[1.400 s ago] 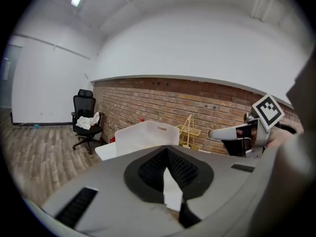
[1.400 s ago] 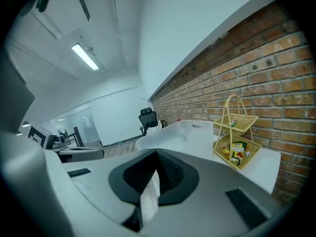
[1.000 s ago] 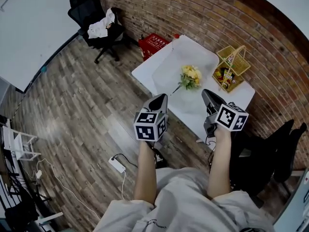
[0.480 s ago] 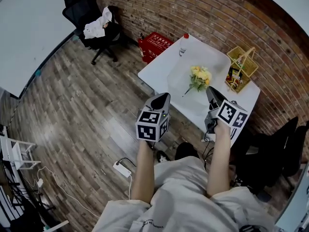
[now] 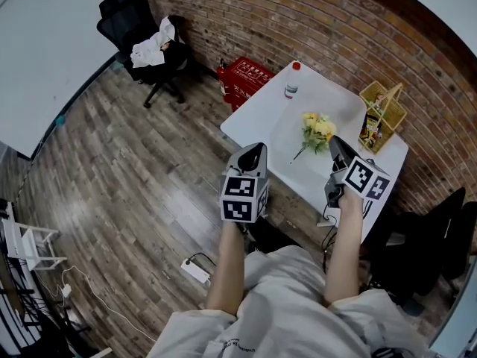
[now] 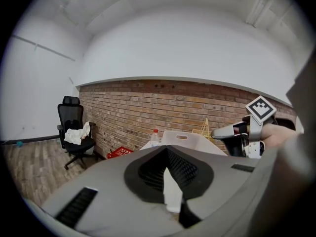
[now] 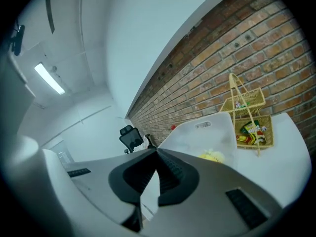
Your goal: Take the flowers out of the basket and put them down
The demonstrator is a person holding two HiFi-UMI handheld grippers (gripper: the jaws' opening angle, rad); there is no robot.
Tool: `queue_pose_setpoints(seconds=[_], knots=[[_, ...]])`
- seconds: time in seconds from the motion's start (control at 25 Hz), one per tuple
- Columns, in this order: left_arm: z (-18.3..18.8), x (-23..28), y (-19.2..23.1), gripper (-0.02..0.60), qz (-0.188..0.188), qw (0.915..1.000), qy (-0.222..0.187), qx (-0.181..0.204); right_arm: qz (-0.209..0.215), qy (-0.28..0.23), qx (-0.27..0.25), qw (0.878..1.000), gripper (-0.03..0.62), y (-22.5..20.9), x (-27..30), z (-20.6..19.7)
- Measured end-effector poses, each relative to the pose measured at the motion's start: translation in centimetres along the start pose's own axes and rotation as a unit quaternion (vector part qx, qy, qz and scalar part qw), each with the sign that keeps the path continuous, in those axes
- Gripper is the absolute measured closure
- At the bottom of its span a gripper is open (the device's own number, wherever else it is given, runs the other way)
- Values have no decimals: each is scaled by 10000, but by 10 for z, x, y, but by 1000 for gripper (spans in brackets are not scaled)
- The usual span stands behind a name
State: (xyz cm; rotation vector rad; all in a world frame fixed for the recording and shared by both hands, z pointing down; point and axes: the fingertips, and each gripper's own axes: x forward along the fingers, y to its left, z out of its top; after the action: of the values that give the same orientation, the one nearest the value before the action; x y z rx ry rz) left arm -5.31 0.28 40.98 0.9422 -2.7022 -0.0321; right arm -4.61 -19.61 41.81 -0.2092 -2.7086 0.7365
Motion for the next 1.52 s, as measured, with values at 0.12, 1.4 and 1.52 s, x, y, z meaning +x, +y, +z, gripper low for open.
queue_pose_setpoints(seconds=[0.12,1.4,1.52], knots=[[9,15,13,557,-23,10000,-46,20,-21,-12,8,10000,577,0,20,8],[83,244,67,557,-1415,9780,725,1353,-1220,-517,386,9904,577,-107,169,107],[83,260,66,557,-1583,9749,750,1372,-1128,-464,369,9918,577,-108,178,105]])
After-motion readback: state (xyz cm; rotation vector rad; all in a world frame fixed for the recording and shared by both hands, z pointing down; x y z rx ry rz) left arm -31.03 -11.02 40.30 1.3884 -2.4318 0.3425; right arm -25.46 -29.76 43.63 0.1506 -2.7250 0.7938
